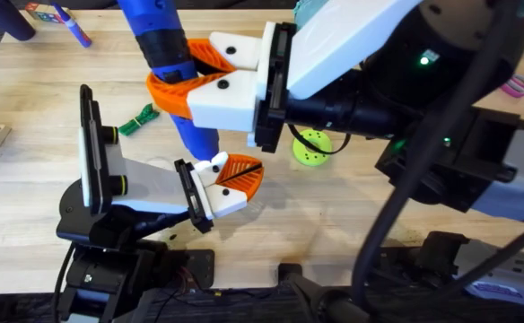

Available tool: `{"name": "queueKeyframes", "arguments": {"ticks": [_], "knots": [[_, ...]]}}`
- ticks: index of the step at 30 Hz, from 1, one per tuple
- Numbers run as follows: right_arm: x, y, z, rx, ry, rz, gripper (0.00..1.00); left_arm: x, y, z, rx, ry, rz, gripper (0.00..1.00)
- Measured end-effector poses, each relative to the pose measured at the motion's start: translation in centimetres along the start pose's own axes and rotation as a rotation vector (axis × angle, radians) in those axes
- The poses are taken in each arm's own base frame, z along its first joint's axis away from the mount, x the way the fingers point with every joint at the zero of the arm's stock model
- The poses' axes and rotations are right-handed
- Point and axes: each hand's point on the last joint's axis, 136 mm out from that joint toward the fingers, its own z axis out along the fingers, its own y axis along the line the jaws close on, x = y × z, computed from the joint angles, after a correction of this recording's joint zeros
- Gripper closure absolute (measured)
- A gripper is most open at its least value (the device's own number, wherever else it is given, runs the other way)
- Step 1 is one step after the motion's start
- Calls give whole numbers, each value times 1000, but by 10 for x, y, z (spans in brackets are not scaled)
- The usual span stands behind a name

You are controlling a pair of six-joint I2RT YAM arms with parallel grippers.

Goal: Pick up the gripper from the table and insert it into the empty holder that is missing its gripper. Then pick up a screw, insert it into the mounting hole, and use the screwdriver to tighten it. Finally, clean up the table by picking up the vegetable and placing it into the bucket.

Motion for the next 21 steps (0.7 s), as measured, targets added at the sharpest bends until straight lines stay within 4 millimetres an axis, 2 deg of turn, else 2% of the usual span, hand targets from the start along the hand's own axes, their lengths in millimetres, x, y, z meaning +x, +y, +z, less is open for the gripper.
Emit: {"name": "queueKeyframes", "arguments": {"ticks": [3,8,14,21], "knots": [[8,-1,1,3,25,13,953,1,0,0,-1,2,-6,992],[5,-5,-2,16,21,10,954,1,0,0,0,2,-6,993],[-21,-1,-16,25,-34,-16,954,1,0,0,0,4,-10,993],[-13,-1,-16,28,-5,76,954,1,0,0,0,4,-10,992]]}}
